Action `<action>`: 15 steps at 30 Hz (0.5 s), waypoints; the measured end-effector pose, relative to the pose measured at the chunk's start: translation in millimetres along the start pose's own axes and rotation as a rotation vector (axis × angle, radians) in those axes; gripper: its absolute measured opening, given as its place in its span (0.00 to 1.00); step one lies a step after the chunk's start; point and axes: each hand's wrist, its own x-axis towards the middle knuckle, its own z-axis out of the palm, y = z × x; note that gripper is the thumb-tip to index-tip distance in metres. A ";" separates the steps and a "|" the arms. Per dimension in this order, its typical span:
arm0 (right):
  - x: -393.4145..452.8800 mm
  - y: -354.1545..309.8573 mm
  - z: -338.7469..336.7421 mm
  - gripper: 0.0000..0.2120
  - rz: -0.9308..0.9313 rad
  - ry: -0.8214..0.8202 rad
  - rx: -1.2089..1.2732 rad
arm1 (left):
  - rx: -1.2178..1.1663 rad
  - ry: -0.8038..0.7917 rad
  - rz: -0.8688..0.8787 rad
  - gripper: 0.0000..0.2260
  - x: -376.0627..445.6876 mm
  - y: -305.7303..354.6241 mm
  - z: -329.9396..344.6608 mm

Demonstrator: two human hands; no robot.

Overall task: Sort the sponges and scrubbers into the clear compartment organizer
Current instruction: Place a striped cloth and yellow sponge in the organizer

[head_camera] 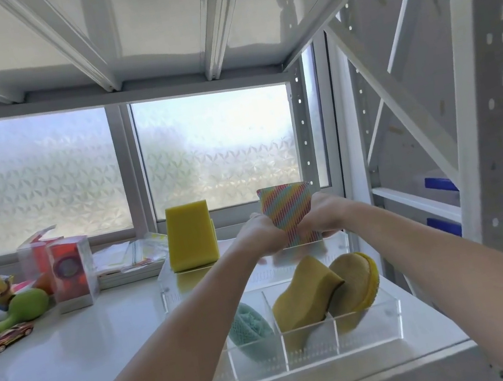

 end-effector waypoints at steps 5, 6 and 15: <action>0.8 -2.4 4.5 0.07 0.052 -0.039 -0.092 | -0.013 -0.068 -0.044 0.15 -2.4 -0.4 2.4; 0.7 -3.0 5.3 0.06 0.054 -0.047 -0.106 | -0.014 -0.066 -0.048 0.15 -2.5 -0.2 2.7; 3.4 -3.8 6.9 0.11 0.063 -0.056 -0.117 | 0.010 -0.083 -0.085 0.16 -7.4 2.7 3.0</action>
